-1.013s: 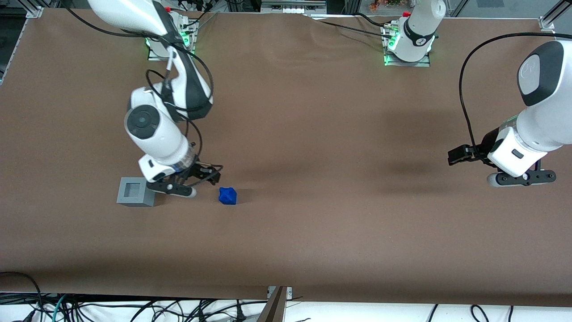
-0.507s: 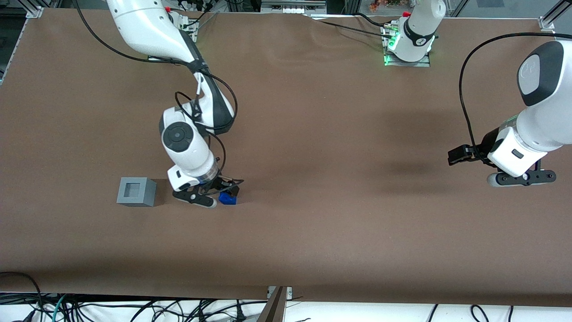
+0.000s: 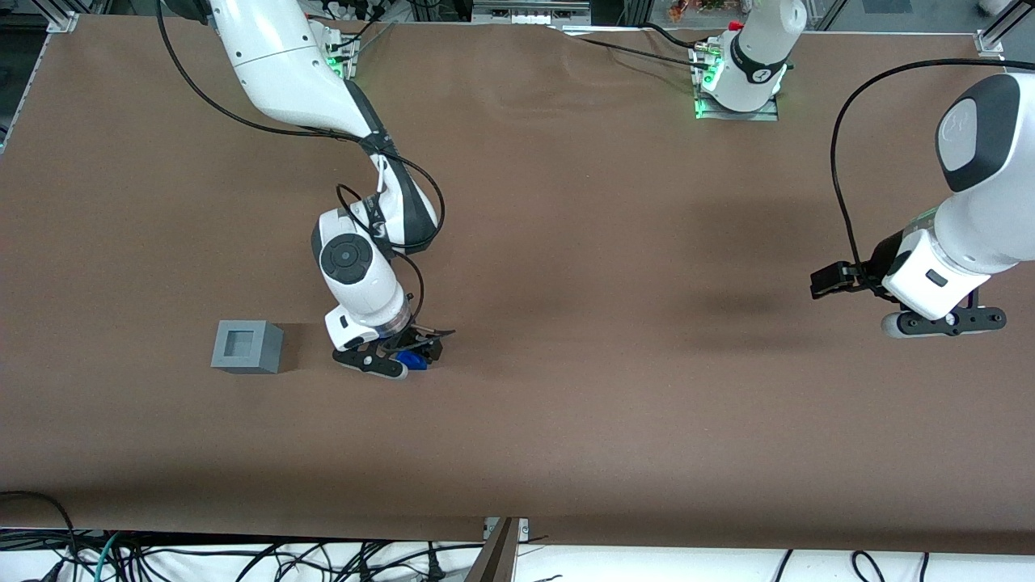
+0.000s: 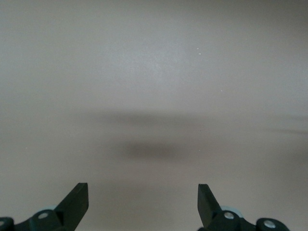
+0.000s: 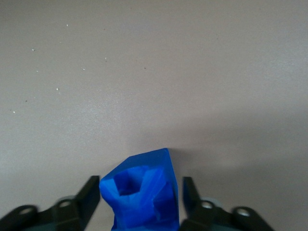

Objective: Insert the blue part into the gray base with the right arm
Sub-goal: 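Close the right gripper on the blue part and lift it, then carry the blue part over the gray base's square opening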

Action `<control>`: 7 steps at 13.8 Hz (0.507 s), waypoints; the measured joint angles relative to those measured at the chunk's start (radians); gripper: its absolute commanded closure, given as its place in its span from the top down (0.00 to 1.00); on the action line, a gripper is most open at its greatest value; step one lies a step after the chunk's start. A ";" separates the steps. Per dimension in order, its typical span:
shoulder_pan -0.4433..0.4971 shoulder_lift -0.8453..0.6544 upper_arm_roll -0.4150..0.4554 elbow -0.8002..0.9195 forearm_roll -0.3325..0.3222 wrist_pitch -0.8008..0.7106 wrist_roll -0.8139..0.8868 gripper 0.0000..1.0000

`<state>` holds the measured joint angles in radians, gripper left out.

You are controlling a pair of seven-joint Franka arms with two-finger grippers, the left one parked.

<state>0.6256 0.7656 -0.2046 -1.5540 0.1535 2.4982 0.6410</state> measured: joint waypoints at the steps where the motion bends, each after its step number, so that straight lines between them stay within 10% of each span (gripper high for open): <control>1: 0.000 0.000 -0.001 0.002 0.000 0.000 -0.005 0.29; 7: -0.070 -0.078 -0.019 0.056 0.000 -0.233 -0.254 0.28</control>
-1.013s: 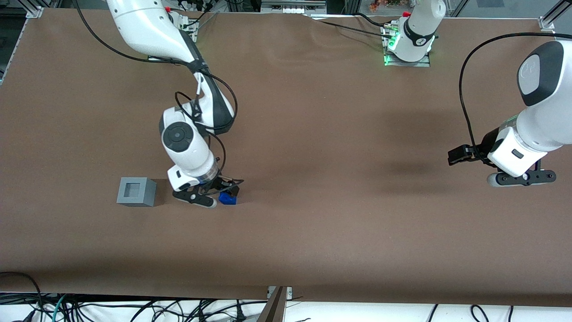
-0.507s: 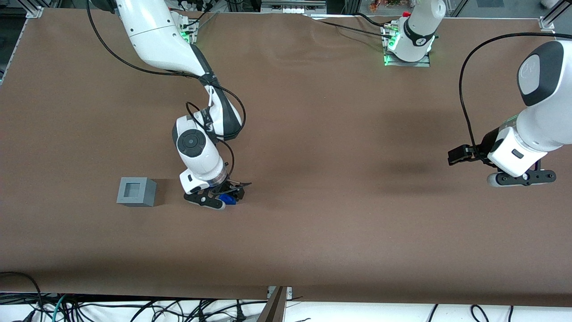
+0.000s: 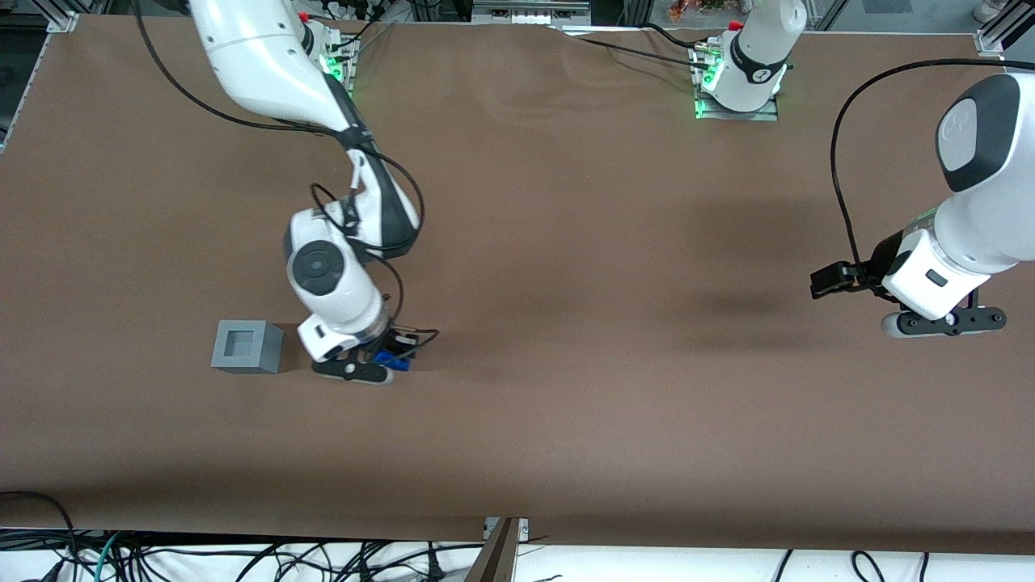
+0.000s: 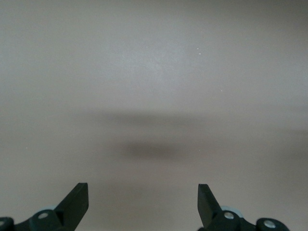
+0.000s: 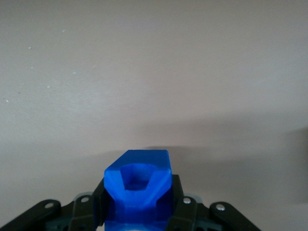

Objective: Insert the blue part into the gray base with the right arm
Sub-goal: 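Carry the blue part over the gray base's square opening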

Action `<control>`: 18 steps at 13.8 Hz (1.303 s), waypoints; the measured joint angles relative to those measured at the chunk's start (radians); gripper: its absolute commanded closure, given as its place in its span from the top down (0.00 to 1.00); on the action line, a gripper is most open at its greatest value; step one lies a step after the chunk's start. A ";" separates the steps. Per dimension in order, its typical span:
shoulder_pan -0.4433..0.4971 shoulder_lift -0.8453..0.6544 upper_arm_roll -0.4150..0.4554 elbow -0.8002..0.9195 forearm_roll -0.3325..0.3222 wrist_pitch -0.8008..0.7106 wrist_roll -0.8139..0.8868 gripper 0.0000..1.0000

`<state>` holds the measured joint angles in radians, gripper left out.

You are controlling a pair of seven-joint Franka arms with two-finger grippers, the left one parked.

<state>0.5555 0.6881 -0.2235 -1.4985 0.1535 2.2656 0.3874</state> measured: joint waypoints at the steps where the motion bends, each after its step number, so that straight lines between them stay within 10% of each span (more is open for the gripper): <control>1: -0.034 -0.036 -0.004 0.004 0.000 -0.066 -0.084 0.28; 10: -0.163 -0.163 -0.196 -0.126 0.027 -0.196 -0.681 0.28; 18: -0.200 -0.161 -0.196 -0.183 0.083 -0.132 -0.744 0.28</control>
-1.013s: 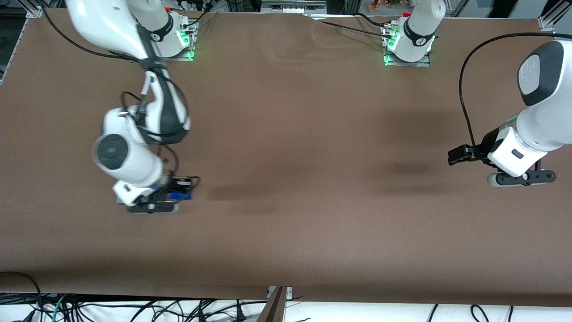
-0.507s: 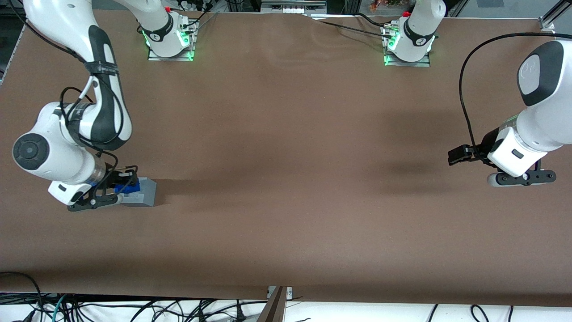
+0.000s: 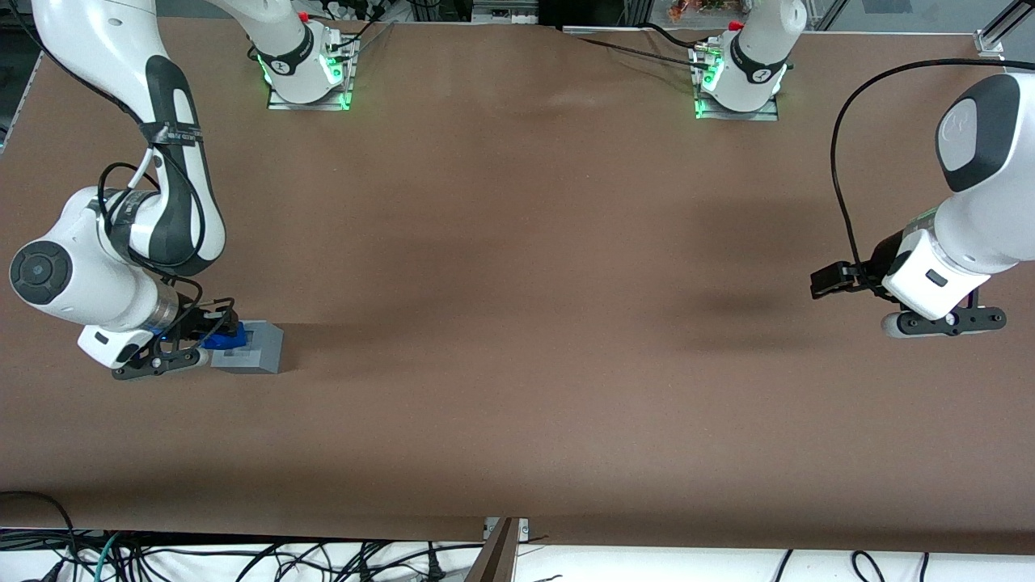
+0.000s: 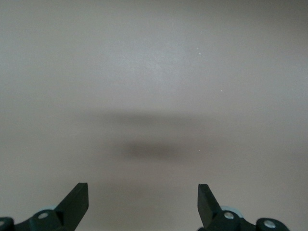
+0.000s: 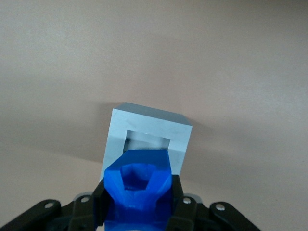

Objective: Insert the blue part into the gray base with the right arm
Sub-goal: 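Lower the blue part into the opening and open the right gripper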

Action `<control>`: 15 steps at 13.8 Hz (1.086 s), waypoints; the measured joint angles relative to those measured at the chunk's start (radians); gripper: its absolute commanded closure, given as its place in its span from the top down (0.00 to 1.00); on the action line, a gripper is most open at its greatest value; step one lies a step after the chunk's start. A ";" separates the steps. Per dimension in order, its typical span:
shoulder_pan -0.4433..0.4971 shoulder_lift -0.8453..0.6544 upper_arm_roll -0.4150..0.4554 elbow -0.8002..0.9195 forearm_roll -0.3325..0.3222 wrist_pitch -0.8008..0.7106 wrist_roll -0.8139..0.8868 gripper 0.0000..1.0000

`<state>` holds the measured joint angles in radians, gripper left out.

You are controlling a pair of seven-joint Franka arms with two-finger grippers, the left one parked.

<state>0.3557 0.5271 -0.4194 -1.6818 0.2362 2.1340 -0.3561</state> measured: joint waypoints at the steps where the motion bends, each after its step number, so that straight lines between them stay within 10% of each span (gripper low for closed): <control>1: -0.002 0.003 0.000 -0.002 0.014 0.000 0.000 0.28; 15: -0.015 0.026 0.001 0.004 0.070 0.013 0.058 0.28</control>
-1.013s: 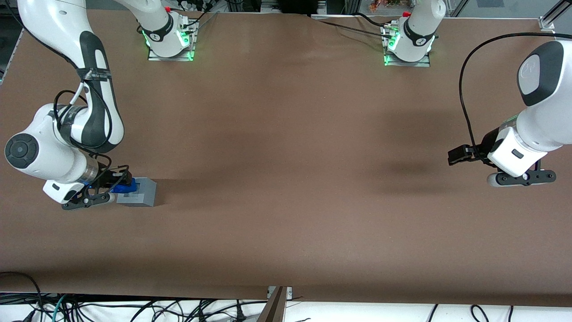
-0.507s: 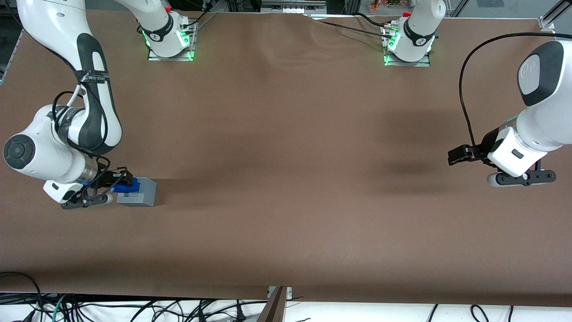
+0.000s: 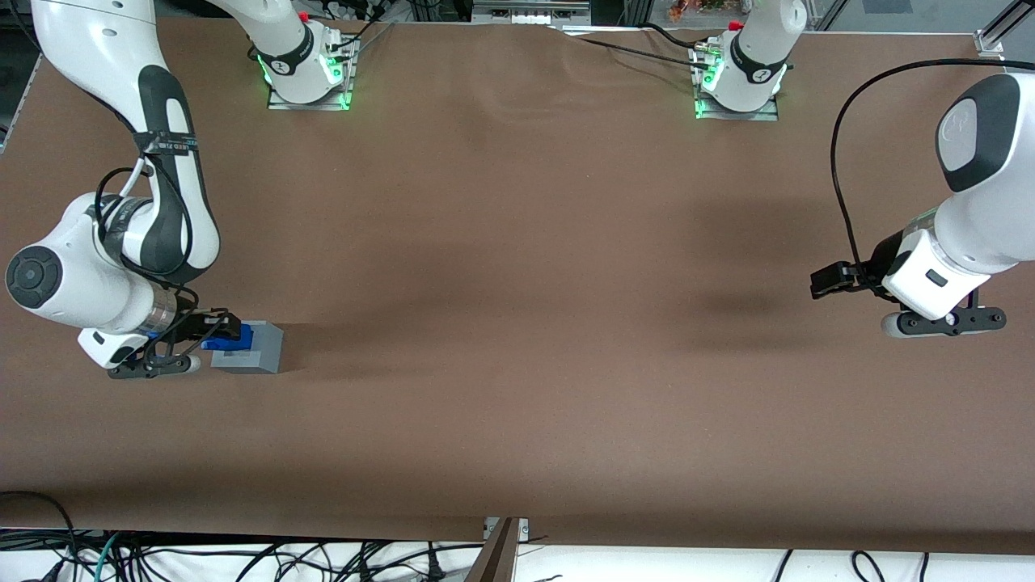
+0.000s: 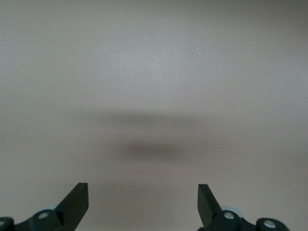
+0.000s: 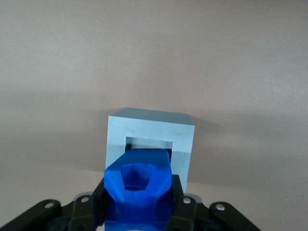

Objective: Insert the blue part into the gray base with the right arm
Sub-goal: 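Lower the blue part into the opening and open the right gripper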

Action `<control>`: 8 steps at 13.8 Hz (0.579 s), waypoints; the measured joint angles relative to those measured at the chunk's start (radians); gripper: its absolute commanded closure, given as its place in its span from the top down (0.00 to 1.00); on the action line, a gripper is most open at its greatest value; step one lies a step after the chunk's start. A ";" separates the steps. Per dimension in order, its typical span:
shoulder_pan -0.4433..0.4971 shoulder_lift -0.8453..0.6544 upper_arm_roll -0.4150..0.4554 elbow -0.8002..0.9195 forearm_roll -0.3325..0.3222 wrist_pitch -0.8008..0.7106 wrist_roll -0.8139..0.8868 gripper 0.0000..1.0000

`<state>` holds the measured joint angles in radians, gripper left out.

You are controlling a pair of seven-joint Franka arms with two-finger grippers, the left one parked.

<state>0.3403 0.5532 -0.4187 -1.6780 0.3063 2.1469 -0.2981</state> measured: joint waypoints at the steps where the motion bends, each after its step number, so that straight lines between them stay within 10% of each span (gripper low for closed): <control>1: 0.000 0.003 0.000 0.004 0.001 0.000 0.007 0.28; 8: 0.000 0.009 0.001 0.007 0.005 0.020 0.022 0.29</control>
<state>0.3400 0.5621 -0.4182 -1.6711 0.3114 2.1665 -0.2766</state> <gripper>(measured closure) 0.493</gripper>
